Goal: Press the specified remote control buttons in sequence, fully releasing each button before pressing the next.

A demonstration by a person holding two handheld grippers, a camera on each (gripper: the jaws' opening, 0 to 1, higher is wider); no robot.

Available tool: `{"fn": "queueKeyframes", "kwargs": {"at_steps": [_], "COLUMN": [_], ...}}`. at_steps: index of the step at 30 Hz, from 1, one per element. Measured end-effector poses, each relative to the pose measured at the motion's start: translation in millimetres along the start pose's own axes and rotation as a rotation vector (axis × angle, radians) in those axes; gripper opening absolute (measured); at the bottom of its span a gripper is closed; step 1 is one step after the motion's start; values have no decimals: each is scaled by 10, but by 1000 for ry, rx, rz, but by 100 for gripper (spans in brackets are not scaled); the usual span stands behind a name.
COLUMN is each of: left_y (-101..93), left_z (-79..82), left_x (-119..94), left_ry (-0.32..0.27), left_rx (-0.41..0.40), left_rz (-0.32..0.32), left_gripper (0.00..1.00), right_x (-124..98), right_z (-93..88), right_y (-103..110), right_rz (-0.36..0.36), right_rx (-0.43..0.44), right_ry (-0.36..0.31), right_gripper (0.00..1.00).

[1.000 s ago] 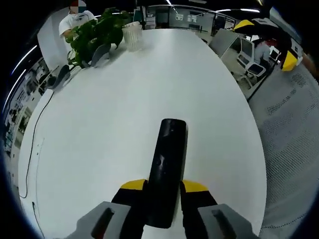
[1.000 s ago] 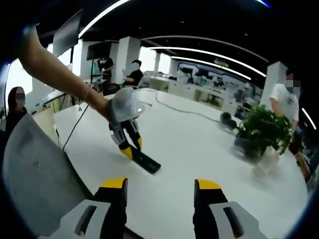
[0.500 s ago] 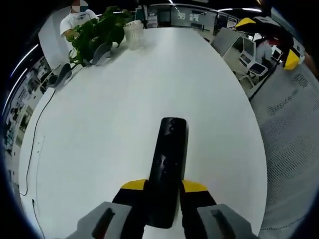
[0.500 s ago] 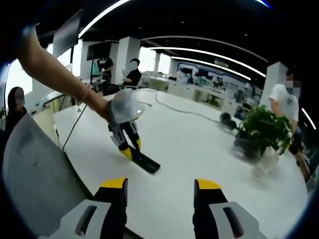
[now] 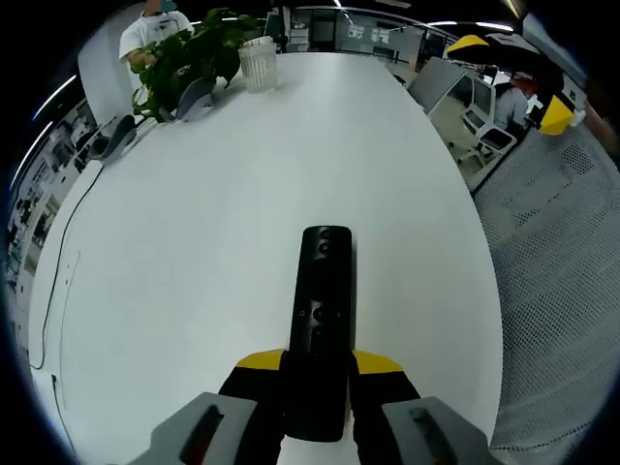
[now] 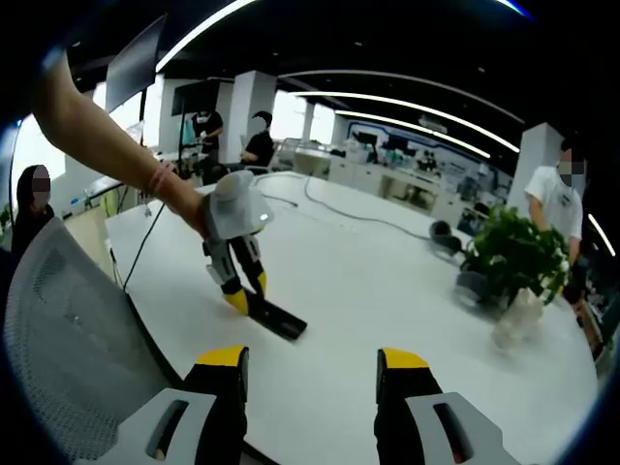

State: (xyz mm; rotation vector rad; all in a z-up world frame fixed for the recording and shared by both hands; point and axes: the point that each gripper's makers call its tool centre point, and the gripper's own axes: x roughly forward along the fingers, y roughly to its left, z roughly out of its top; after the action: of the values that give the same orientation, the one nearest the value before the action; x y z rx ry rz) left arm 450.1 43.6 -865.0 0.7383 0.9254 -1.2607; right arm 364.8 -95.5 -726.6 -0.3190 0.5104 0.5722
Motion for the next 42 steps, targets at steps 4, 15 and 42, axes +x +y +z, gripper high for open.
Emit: {"fn": "queueKeyframes", "kwargs": {"at_steps": [4, 15, 42], "left_y": [-50, -165, -425], "left_z": [-25, -77, -184], "left_x": [-13, -36, -86], "left_ry": [-2, -14, -66], "left_rx": [-8, -27, -48], "left_rz": [-2, -3, 30], "left_gripper": [25, 25, 24], "right_x": [4, 14, 54], "right_z": [-2, -3, -87], "right_y": [16, 48, 168], "right_rz": [6, 21, 66], "right_rx": [-8, -24, -81], "right_ry": [4, 6, 67], "right_gripper": [50, 50, 48]}}
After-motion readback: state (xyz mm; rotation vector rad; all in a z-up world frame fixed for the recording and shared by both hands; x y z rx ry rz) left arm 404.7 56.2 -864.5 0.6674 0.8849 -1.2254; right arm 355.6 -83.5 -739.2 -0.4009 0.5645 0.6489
